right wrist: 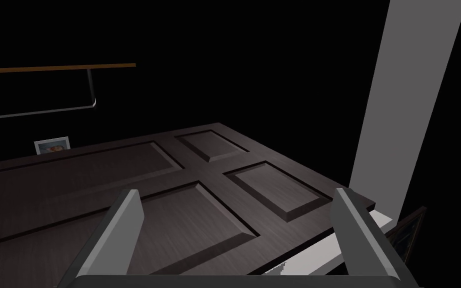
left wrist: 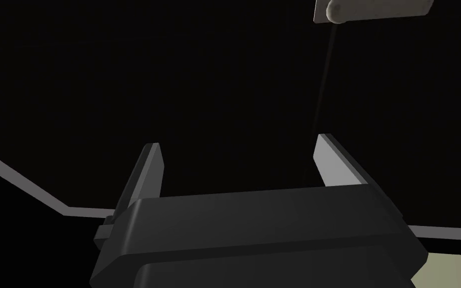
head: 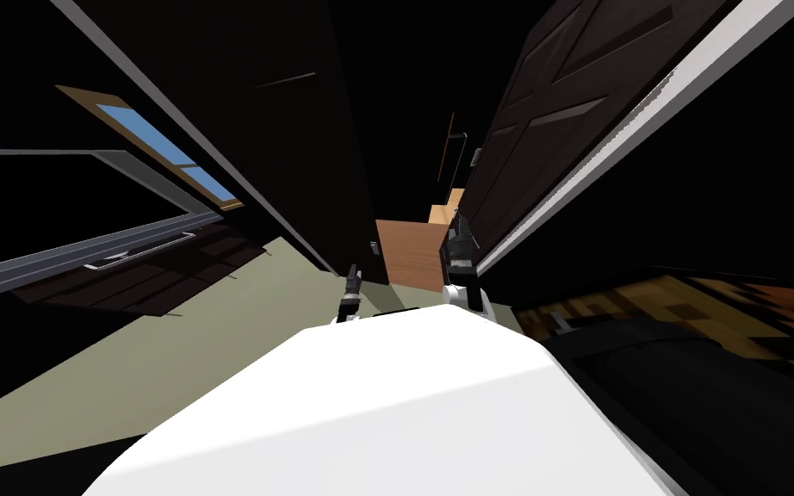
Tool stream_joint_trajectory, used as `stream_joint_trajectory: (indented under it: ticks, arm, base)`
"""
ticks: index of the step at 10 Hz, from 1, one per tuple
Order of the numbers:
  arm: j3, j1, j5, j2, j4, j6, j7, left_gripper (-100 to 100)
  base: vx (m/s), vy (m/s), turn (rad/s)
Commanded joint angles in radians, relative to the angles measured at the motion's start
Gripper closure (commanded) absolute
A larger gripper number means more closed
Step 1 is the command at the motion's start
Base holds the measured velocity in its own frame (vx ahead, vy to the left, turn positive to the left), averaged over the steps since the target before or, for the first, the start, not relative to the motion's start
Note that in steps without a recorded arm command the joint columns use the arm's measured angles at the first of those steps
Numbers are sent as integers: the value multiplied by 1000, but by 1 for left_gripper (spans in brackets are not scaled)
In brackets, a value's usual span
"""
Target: Push the door open
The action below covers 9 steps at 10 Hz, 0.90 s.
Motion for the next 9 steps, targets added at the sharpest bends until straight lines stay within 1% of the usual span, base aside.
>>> stream_joint_trajectory:
  ticks: [1, 4, 5, 9]
  arm:
    - [-9, -15, -1, -3, 47, -11, 4, -100]
    - [-27, -30, -3, -6, 115, -27, 12, -100]
    - [-38, -39, -4, -9, 158, -37, 17, -100]
    - [-59, -57, -6, -15, 235, -54, 26, -100]
  base:
    - [90, 65, -76]
    - [85, 58, -78]
    - [113, 51, -104]
    - [96, 80, -72]
